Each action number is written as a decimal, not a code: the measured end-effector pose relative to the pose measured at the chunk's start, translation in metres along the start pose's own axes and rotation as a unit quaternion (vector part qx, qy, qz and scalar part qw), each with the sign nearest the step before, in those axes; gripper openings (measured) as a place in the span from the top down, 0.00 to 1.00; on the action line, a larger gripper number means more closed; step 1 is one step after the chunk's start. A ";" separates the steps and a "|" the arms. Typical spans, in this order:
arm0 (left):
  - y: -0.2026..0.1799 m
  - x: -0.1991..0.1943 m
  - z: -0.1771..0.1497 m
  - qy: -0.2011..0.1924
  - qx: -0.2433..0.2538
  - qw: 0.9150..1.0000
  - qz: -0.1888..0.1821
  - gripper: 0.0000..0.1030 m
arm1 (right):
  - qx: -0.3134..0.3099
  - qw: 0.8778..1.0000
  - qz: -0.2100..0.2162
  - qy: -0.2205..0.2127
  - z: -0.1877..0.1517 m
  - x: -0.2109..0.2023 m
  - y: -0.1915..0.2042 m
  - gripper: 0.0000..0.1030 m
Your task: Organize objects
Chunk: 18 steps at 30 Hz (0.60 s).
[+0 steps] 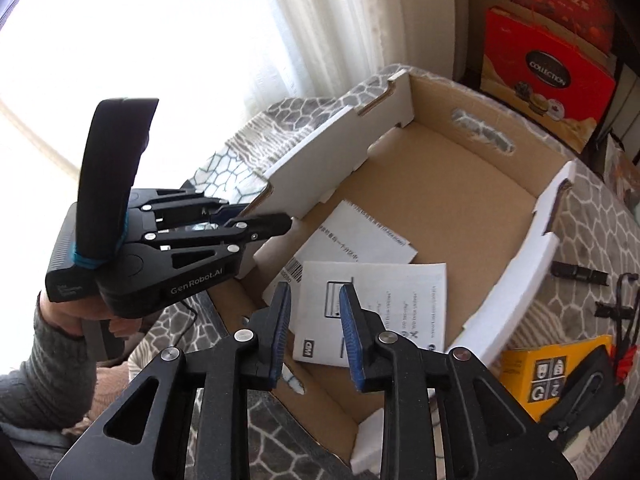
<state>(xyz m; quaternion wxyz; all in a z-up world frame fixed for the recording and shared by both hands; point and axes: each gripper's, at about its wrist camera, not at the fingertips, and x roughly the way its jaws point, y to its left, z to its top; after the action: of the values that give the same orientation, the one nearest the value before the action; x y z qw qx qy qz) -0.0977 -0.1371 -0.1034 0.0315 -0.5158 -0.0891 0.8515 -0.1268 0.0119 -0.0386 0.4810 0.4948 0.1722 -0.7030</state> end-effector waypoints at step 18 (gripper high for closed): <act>-0.006 0.000 -0.001 -0.002 0.012 1.000 0.013 0.89 | 0.147 0.976 -0.151 -0.048 -0.028 -0.104 -0.136 0.59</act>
<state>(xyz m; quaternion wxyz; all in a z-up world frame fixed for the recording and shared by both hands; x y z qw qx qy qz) -0.0972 -0.1307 -0.1023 0.0268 -0.5145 -0.0725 0.8540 -0.2221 0.1498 0.0061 0.2988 0.4939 0.1159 -0.8083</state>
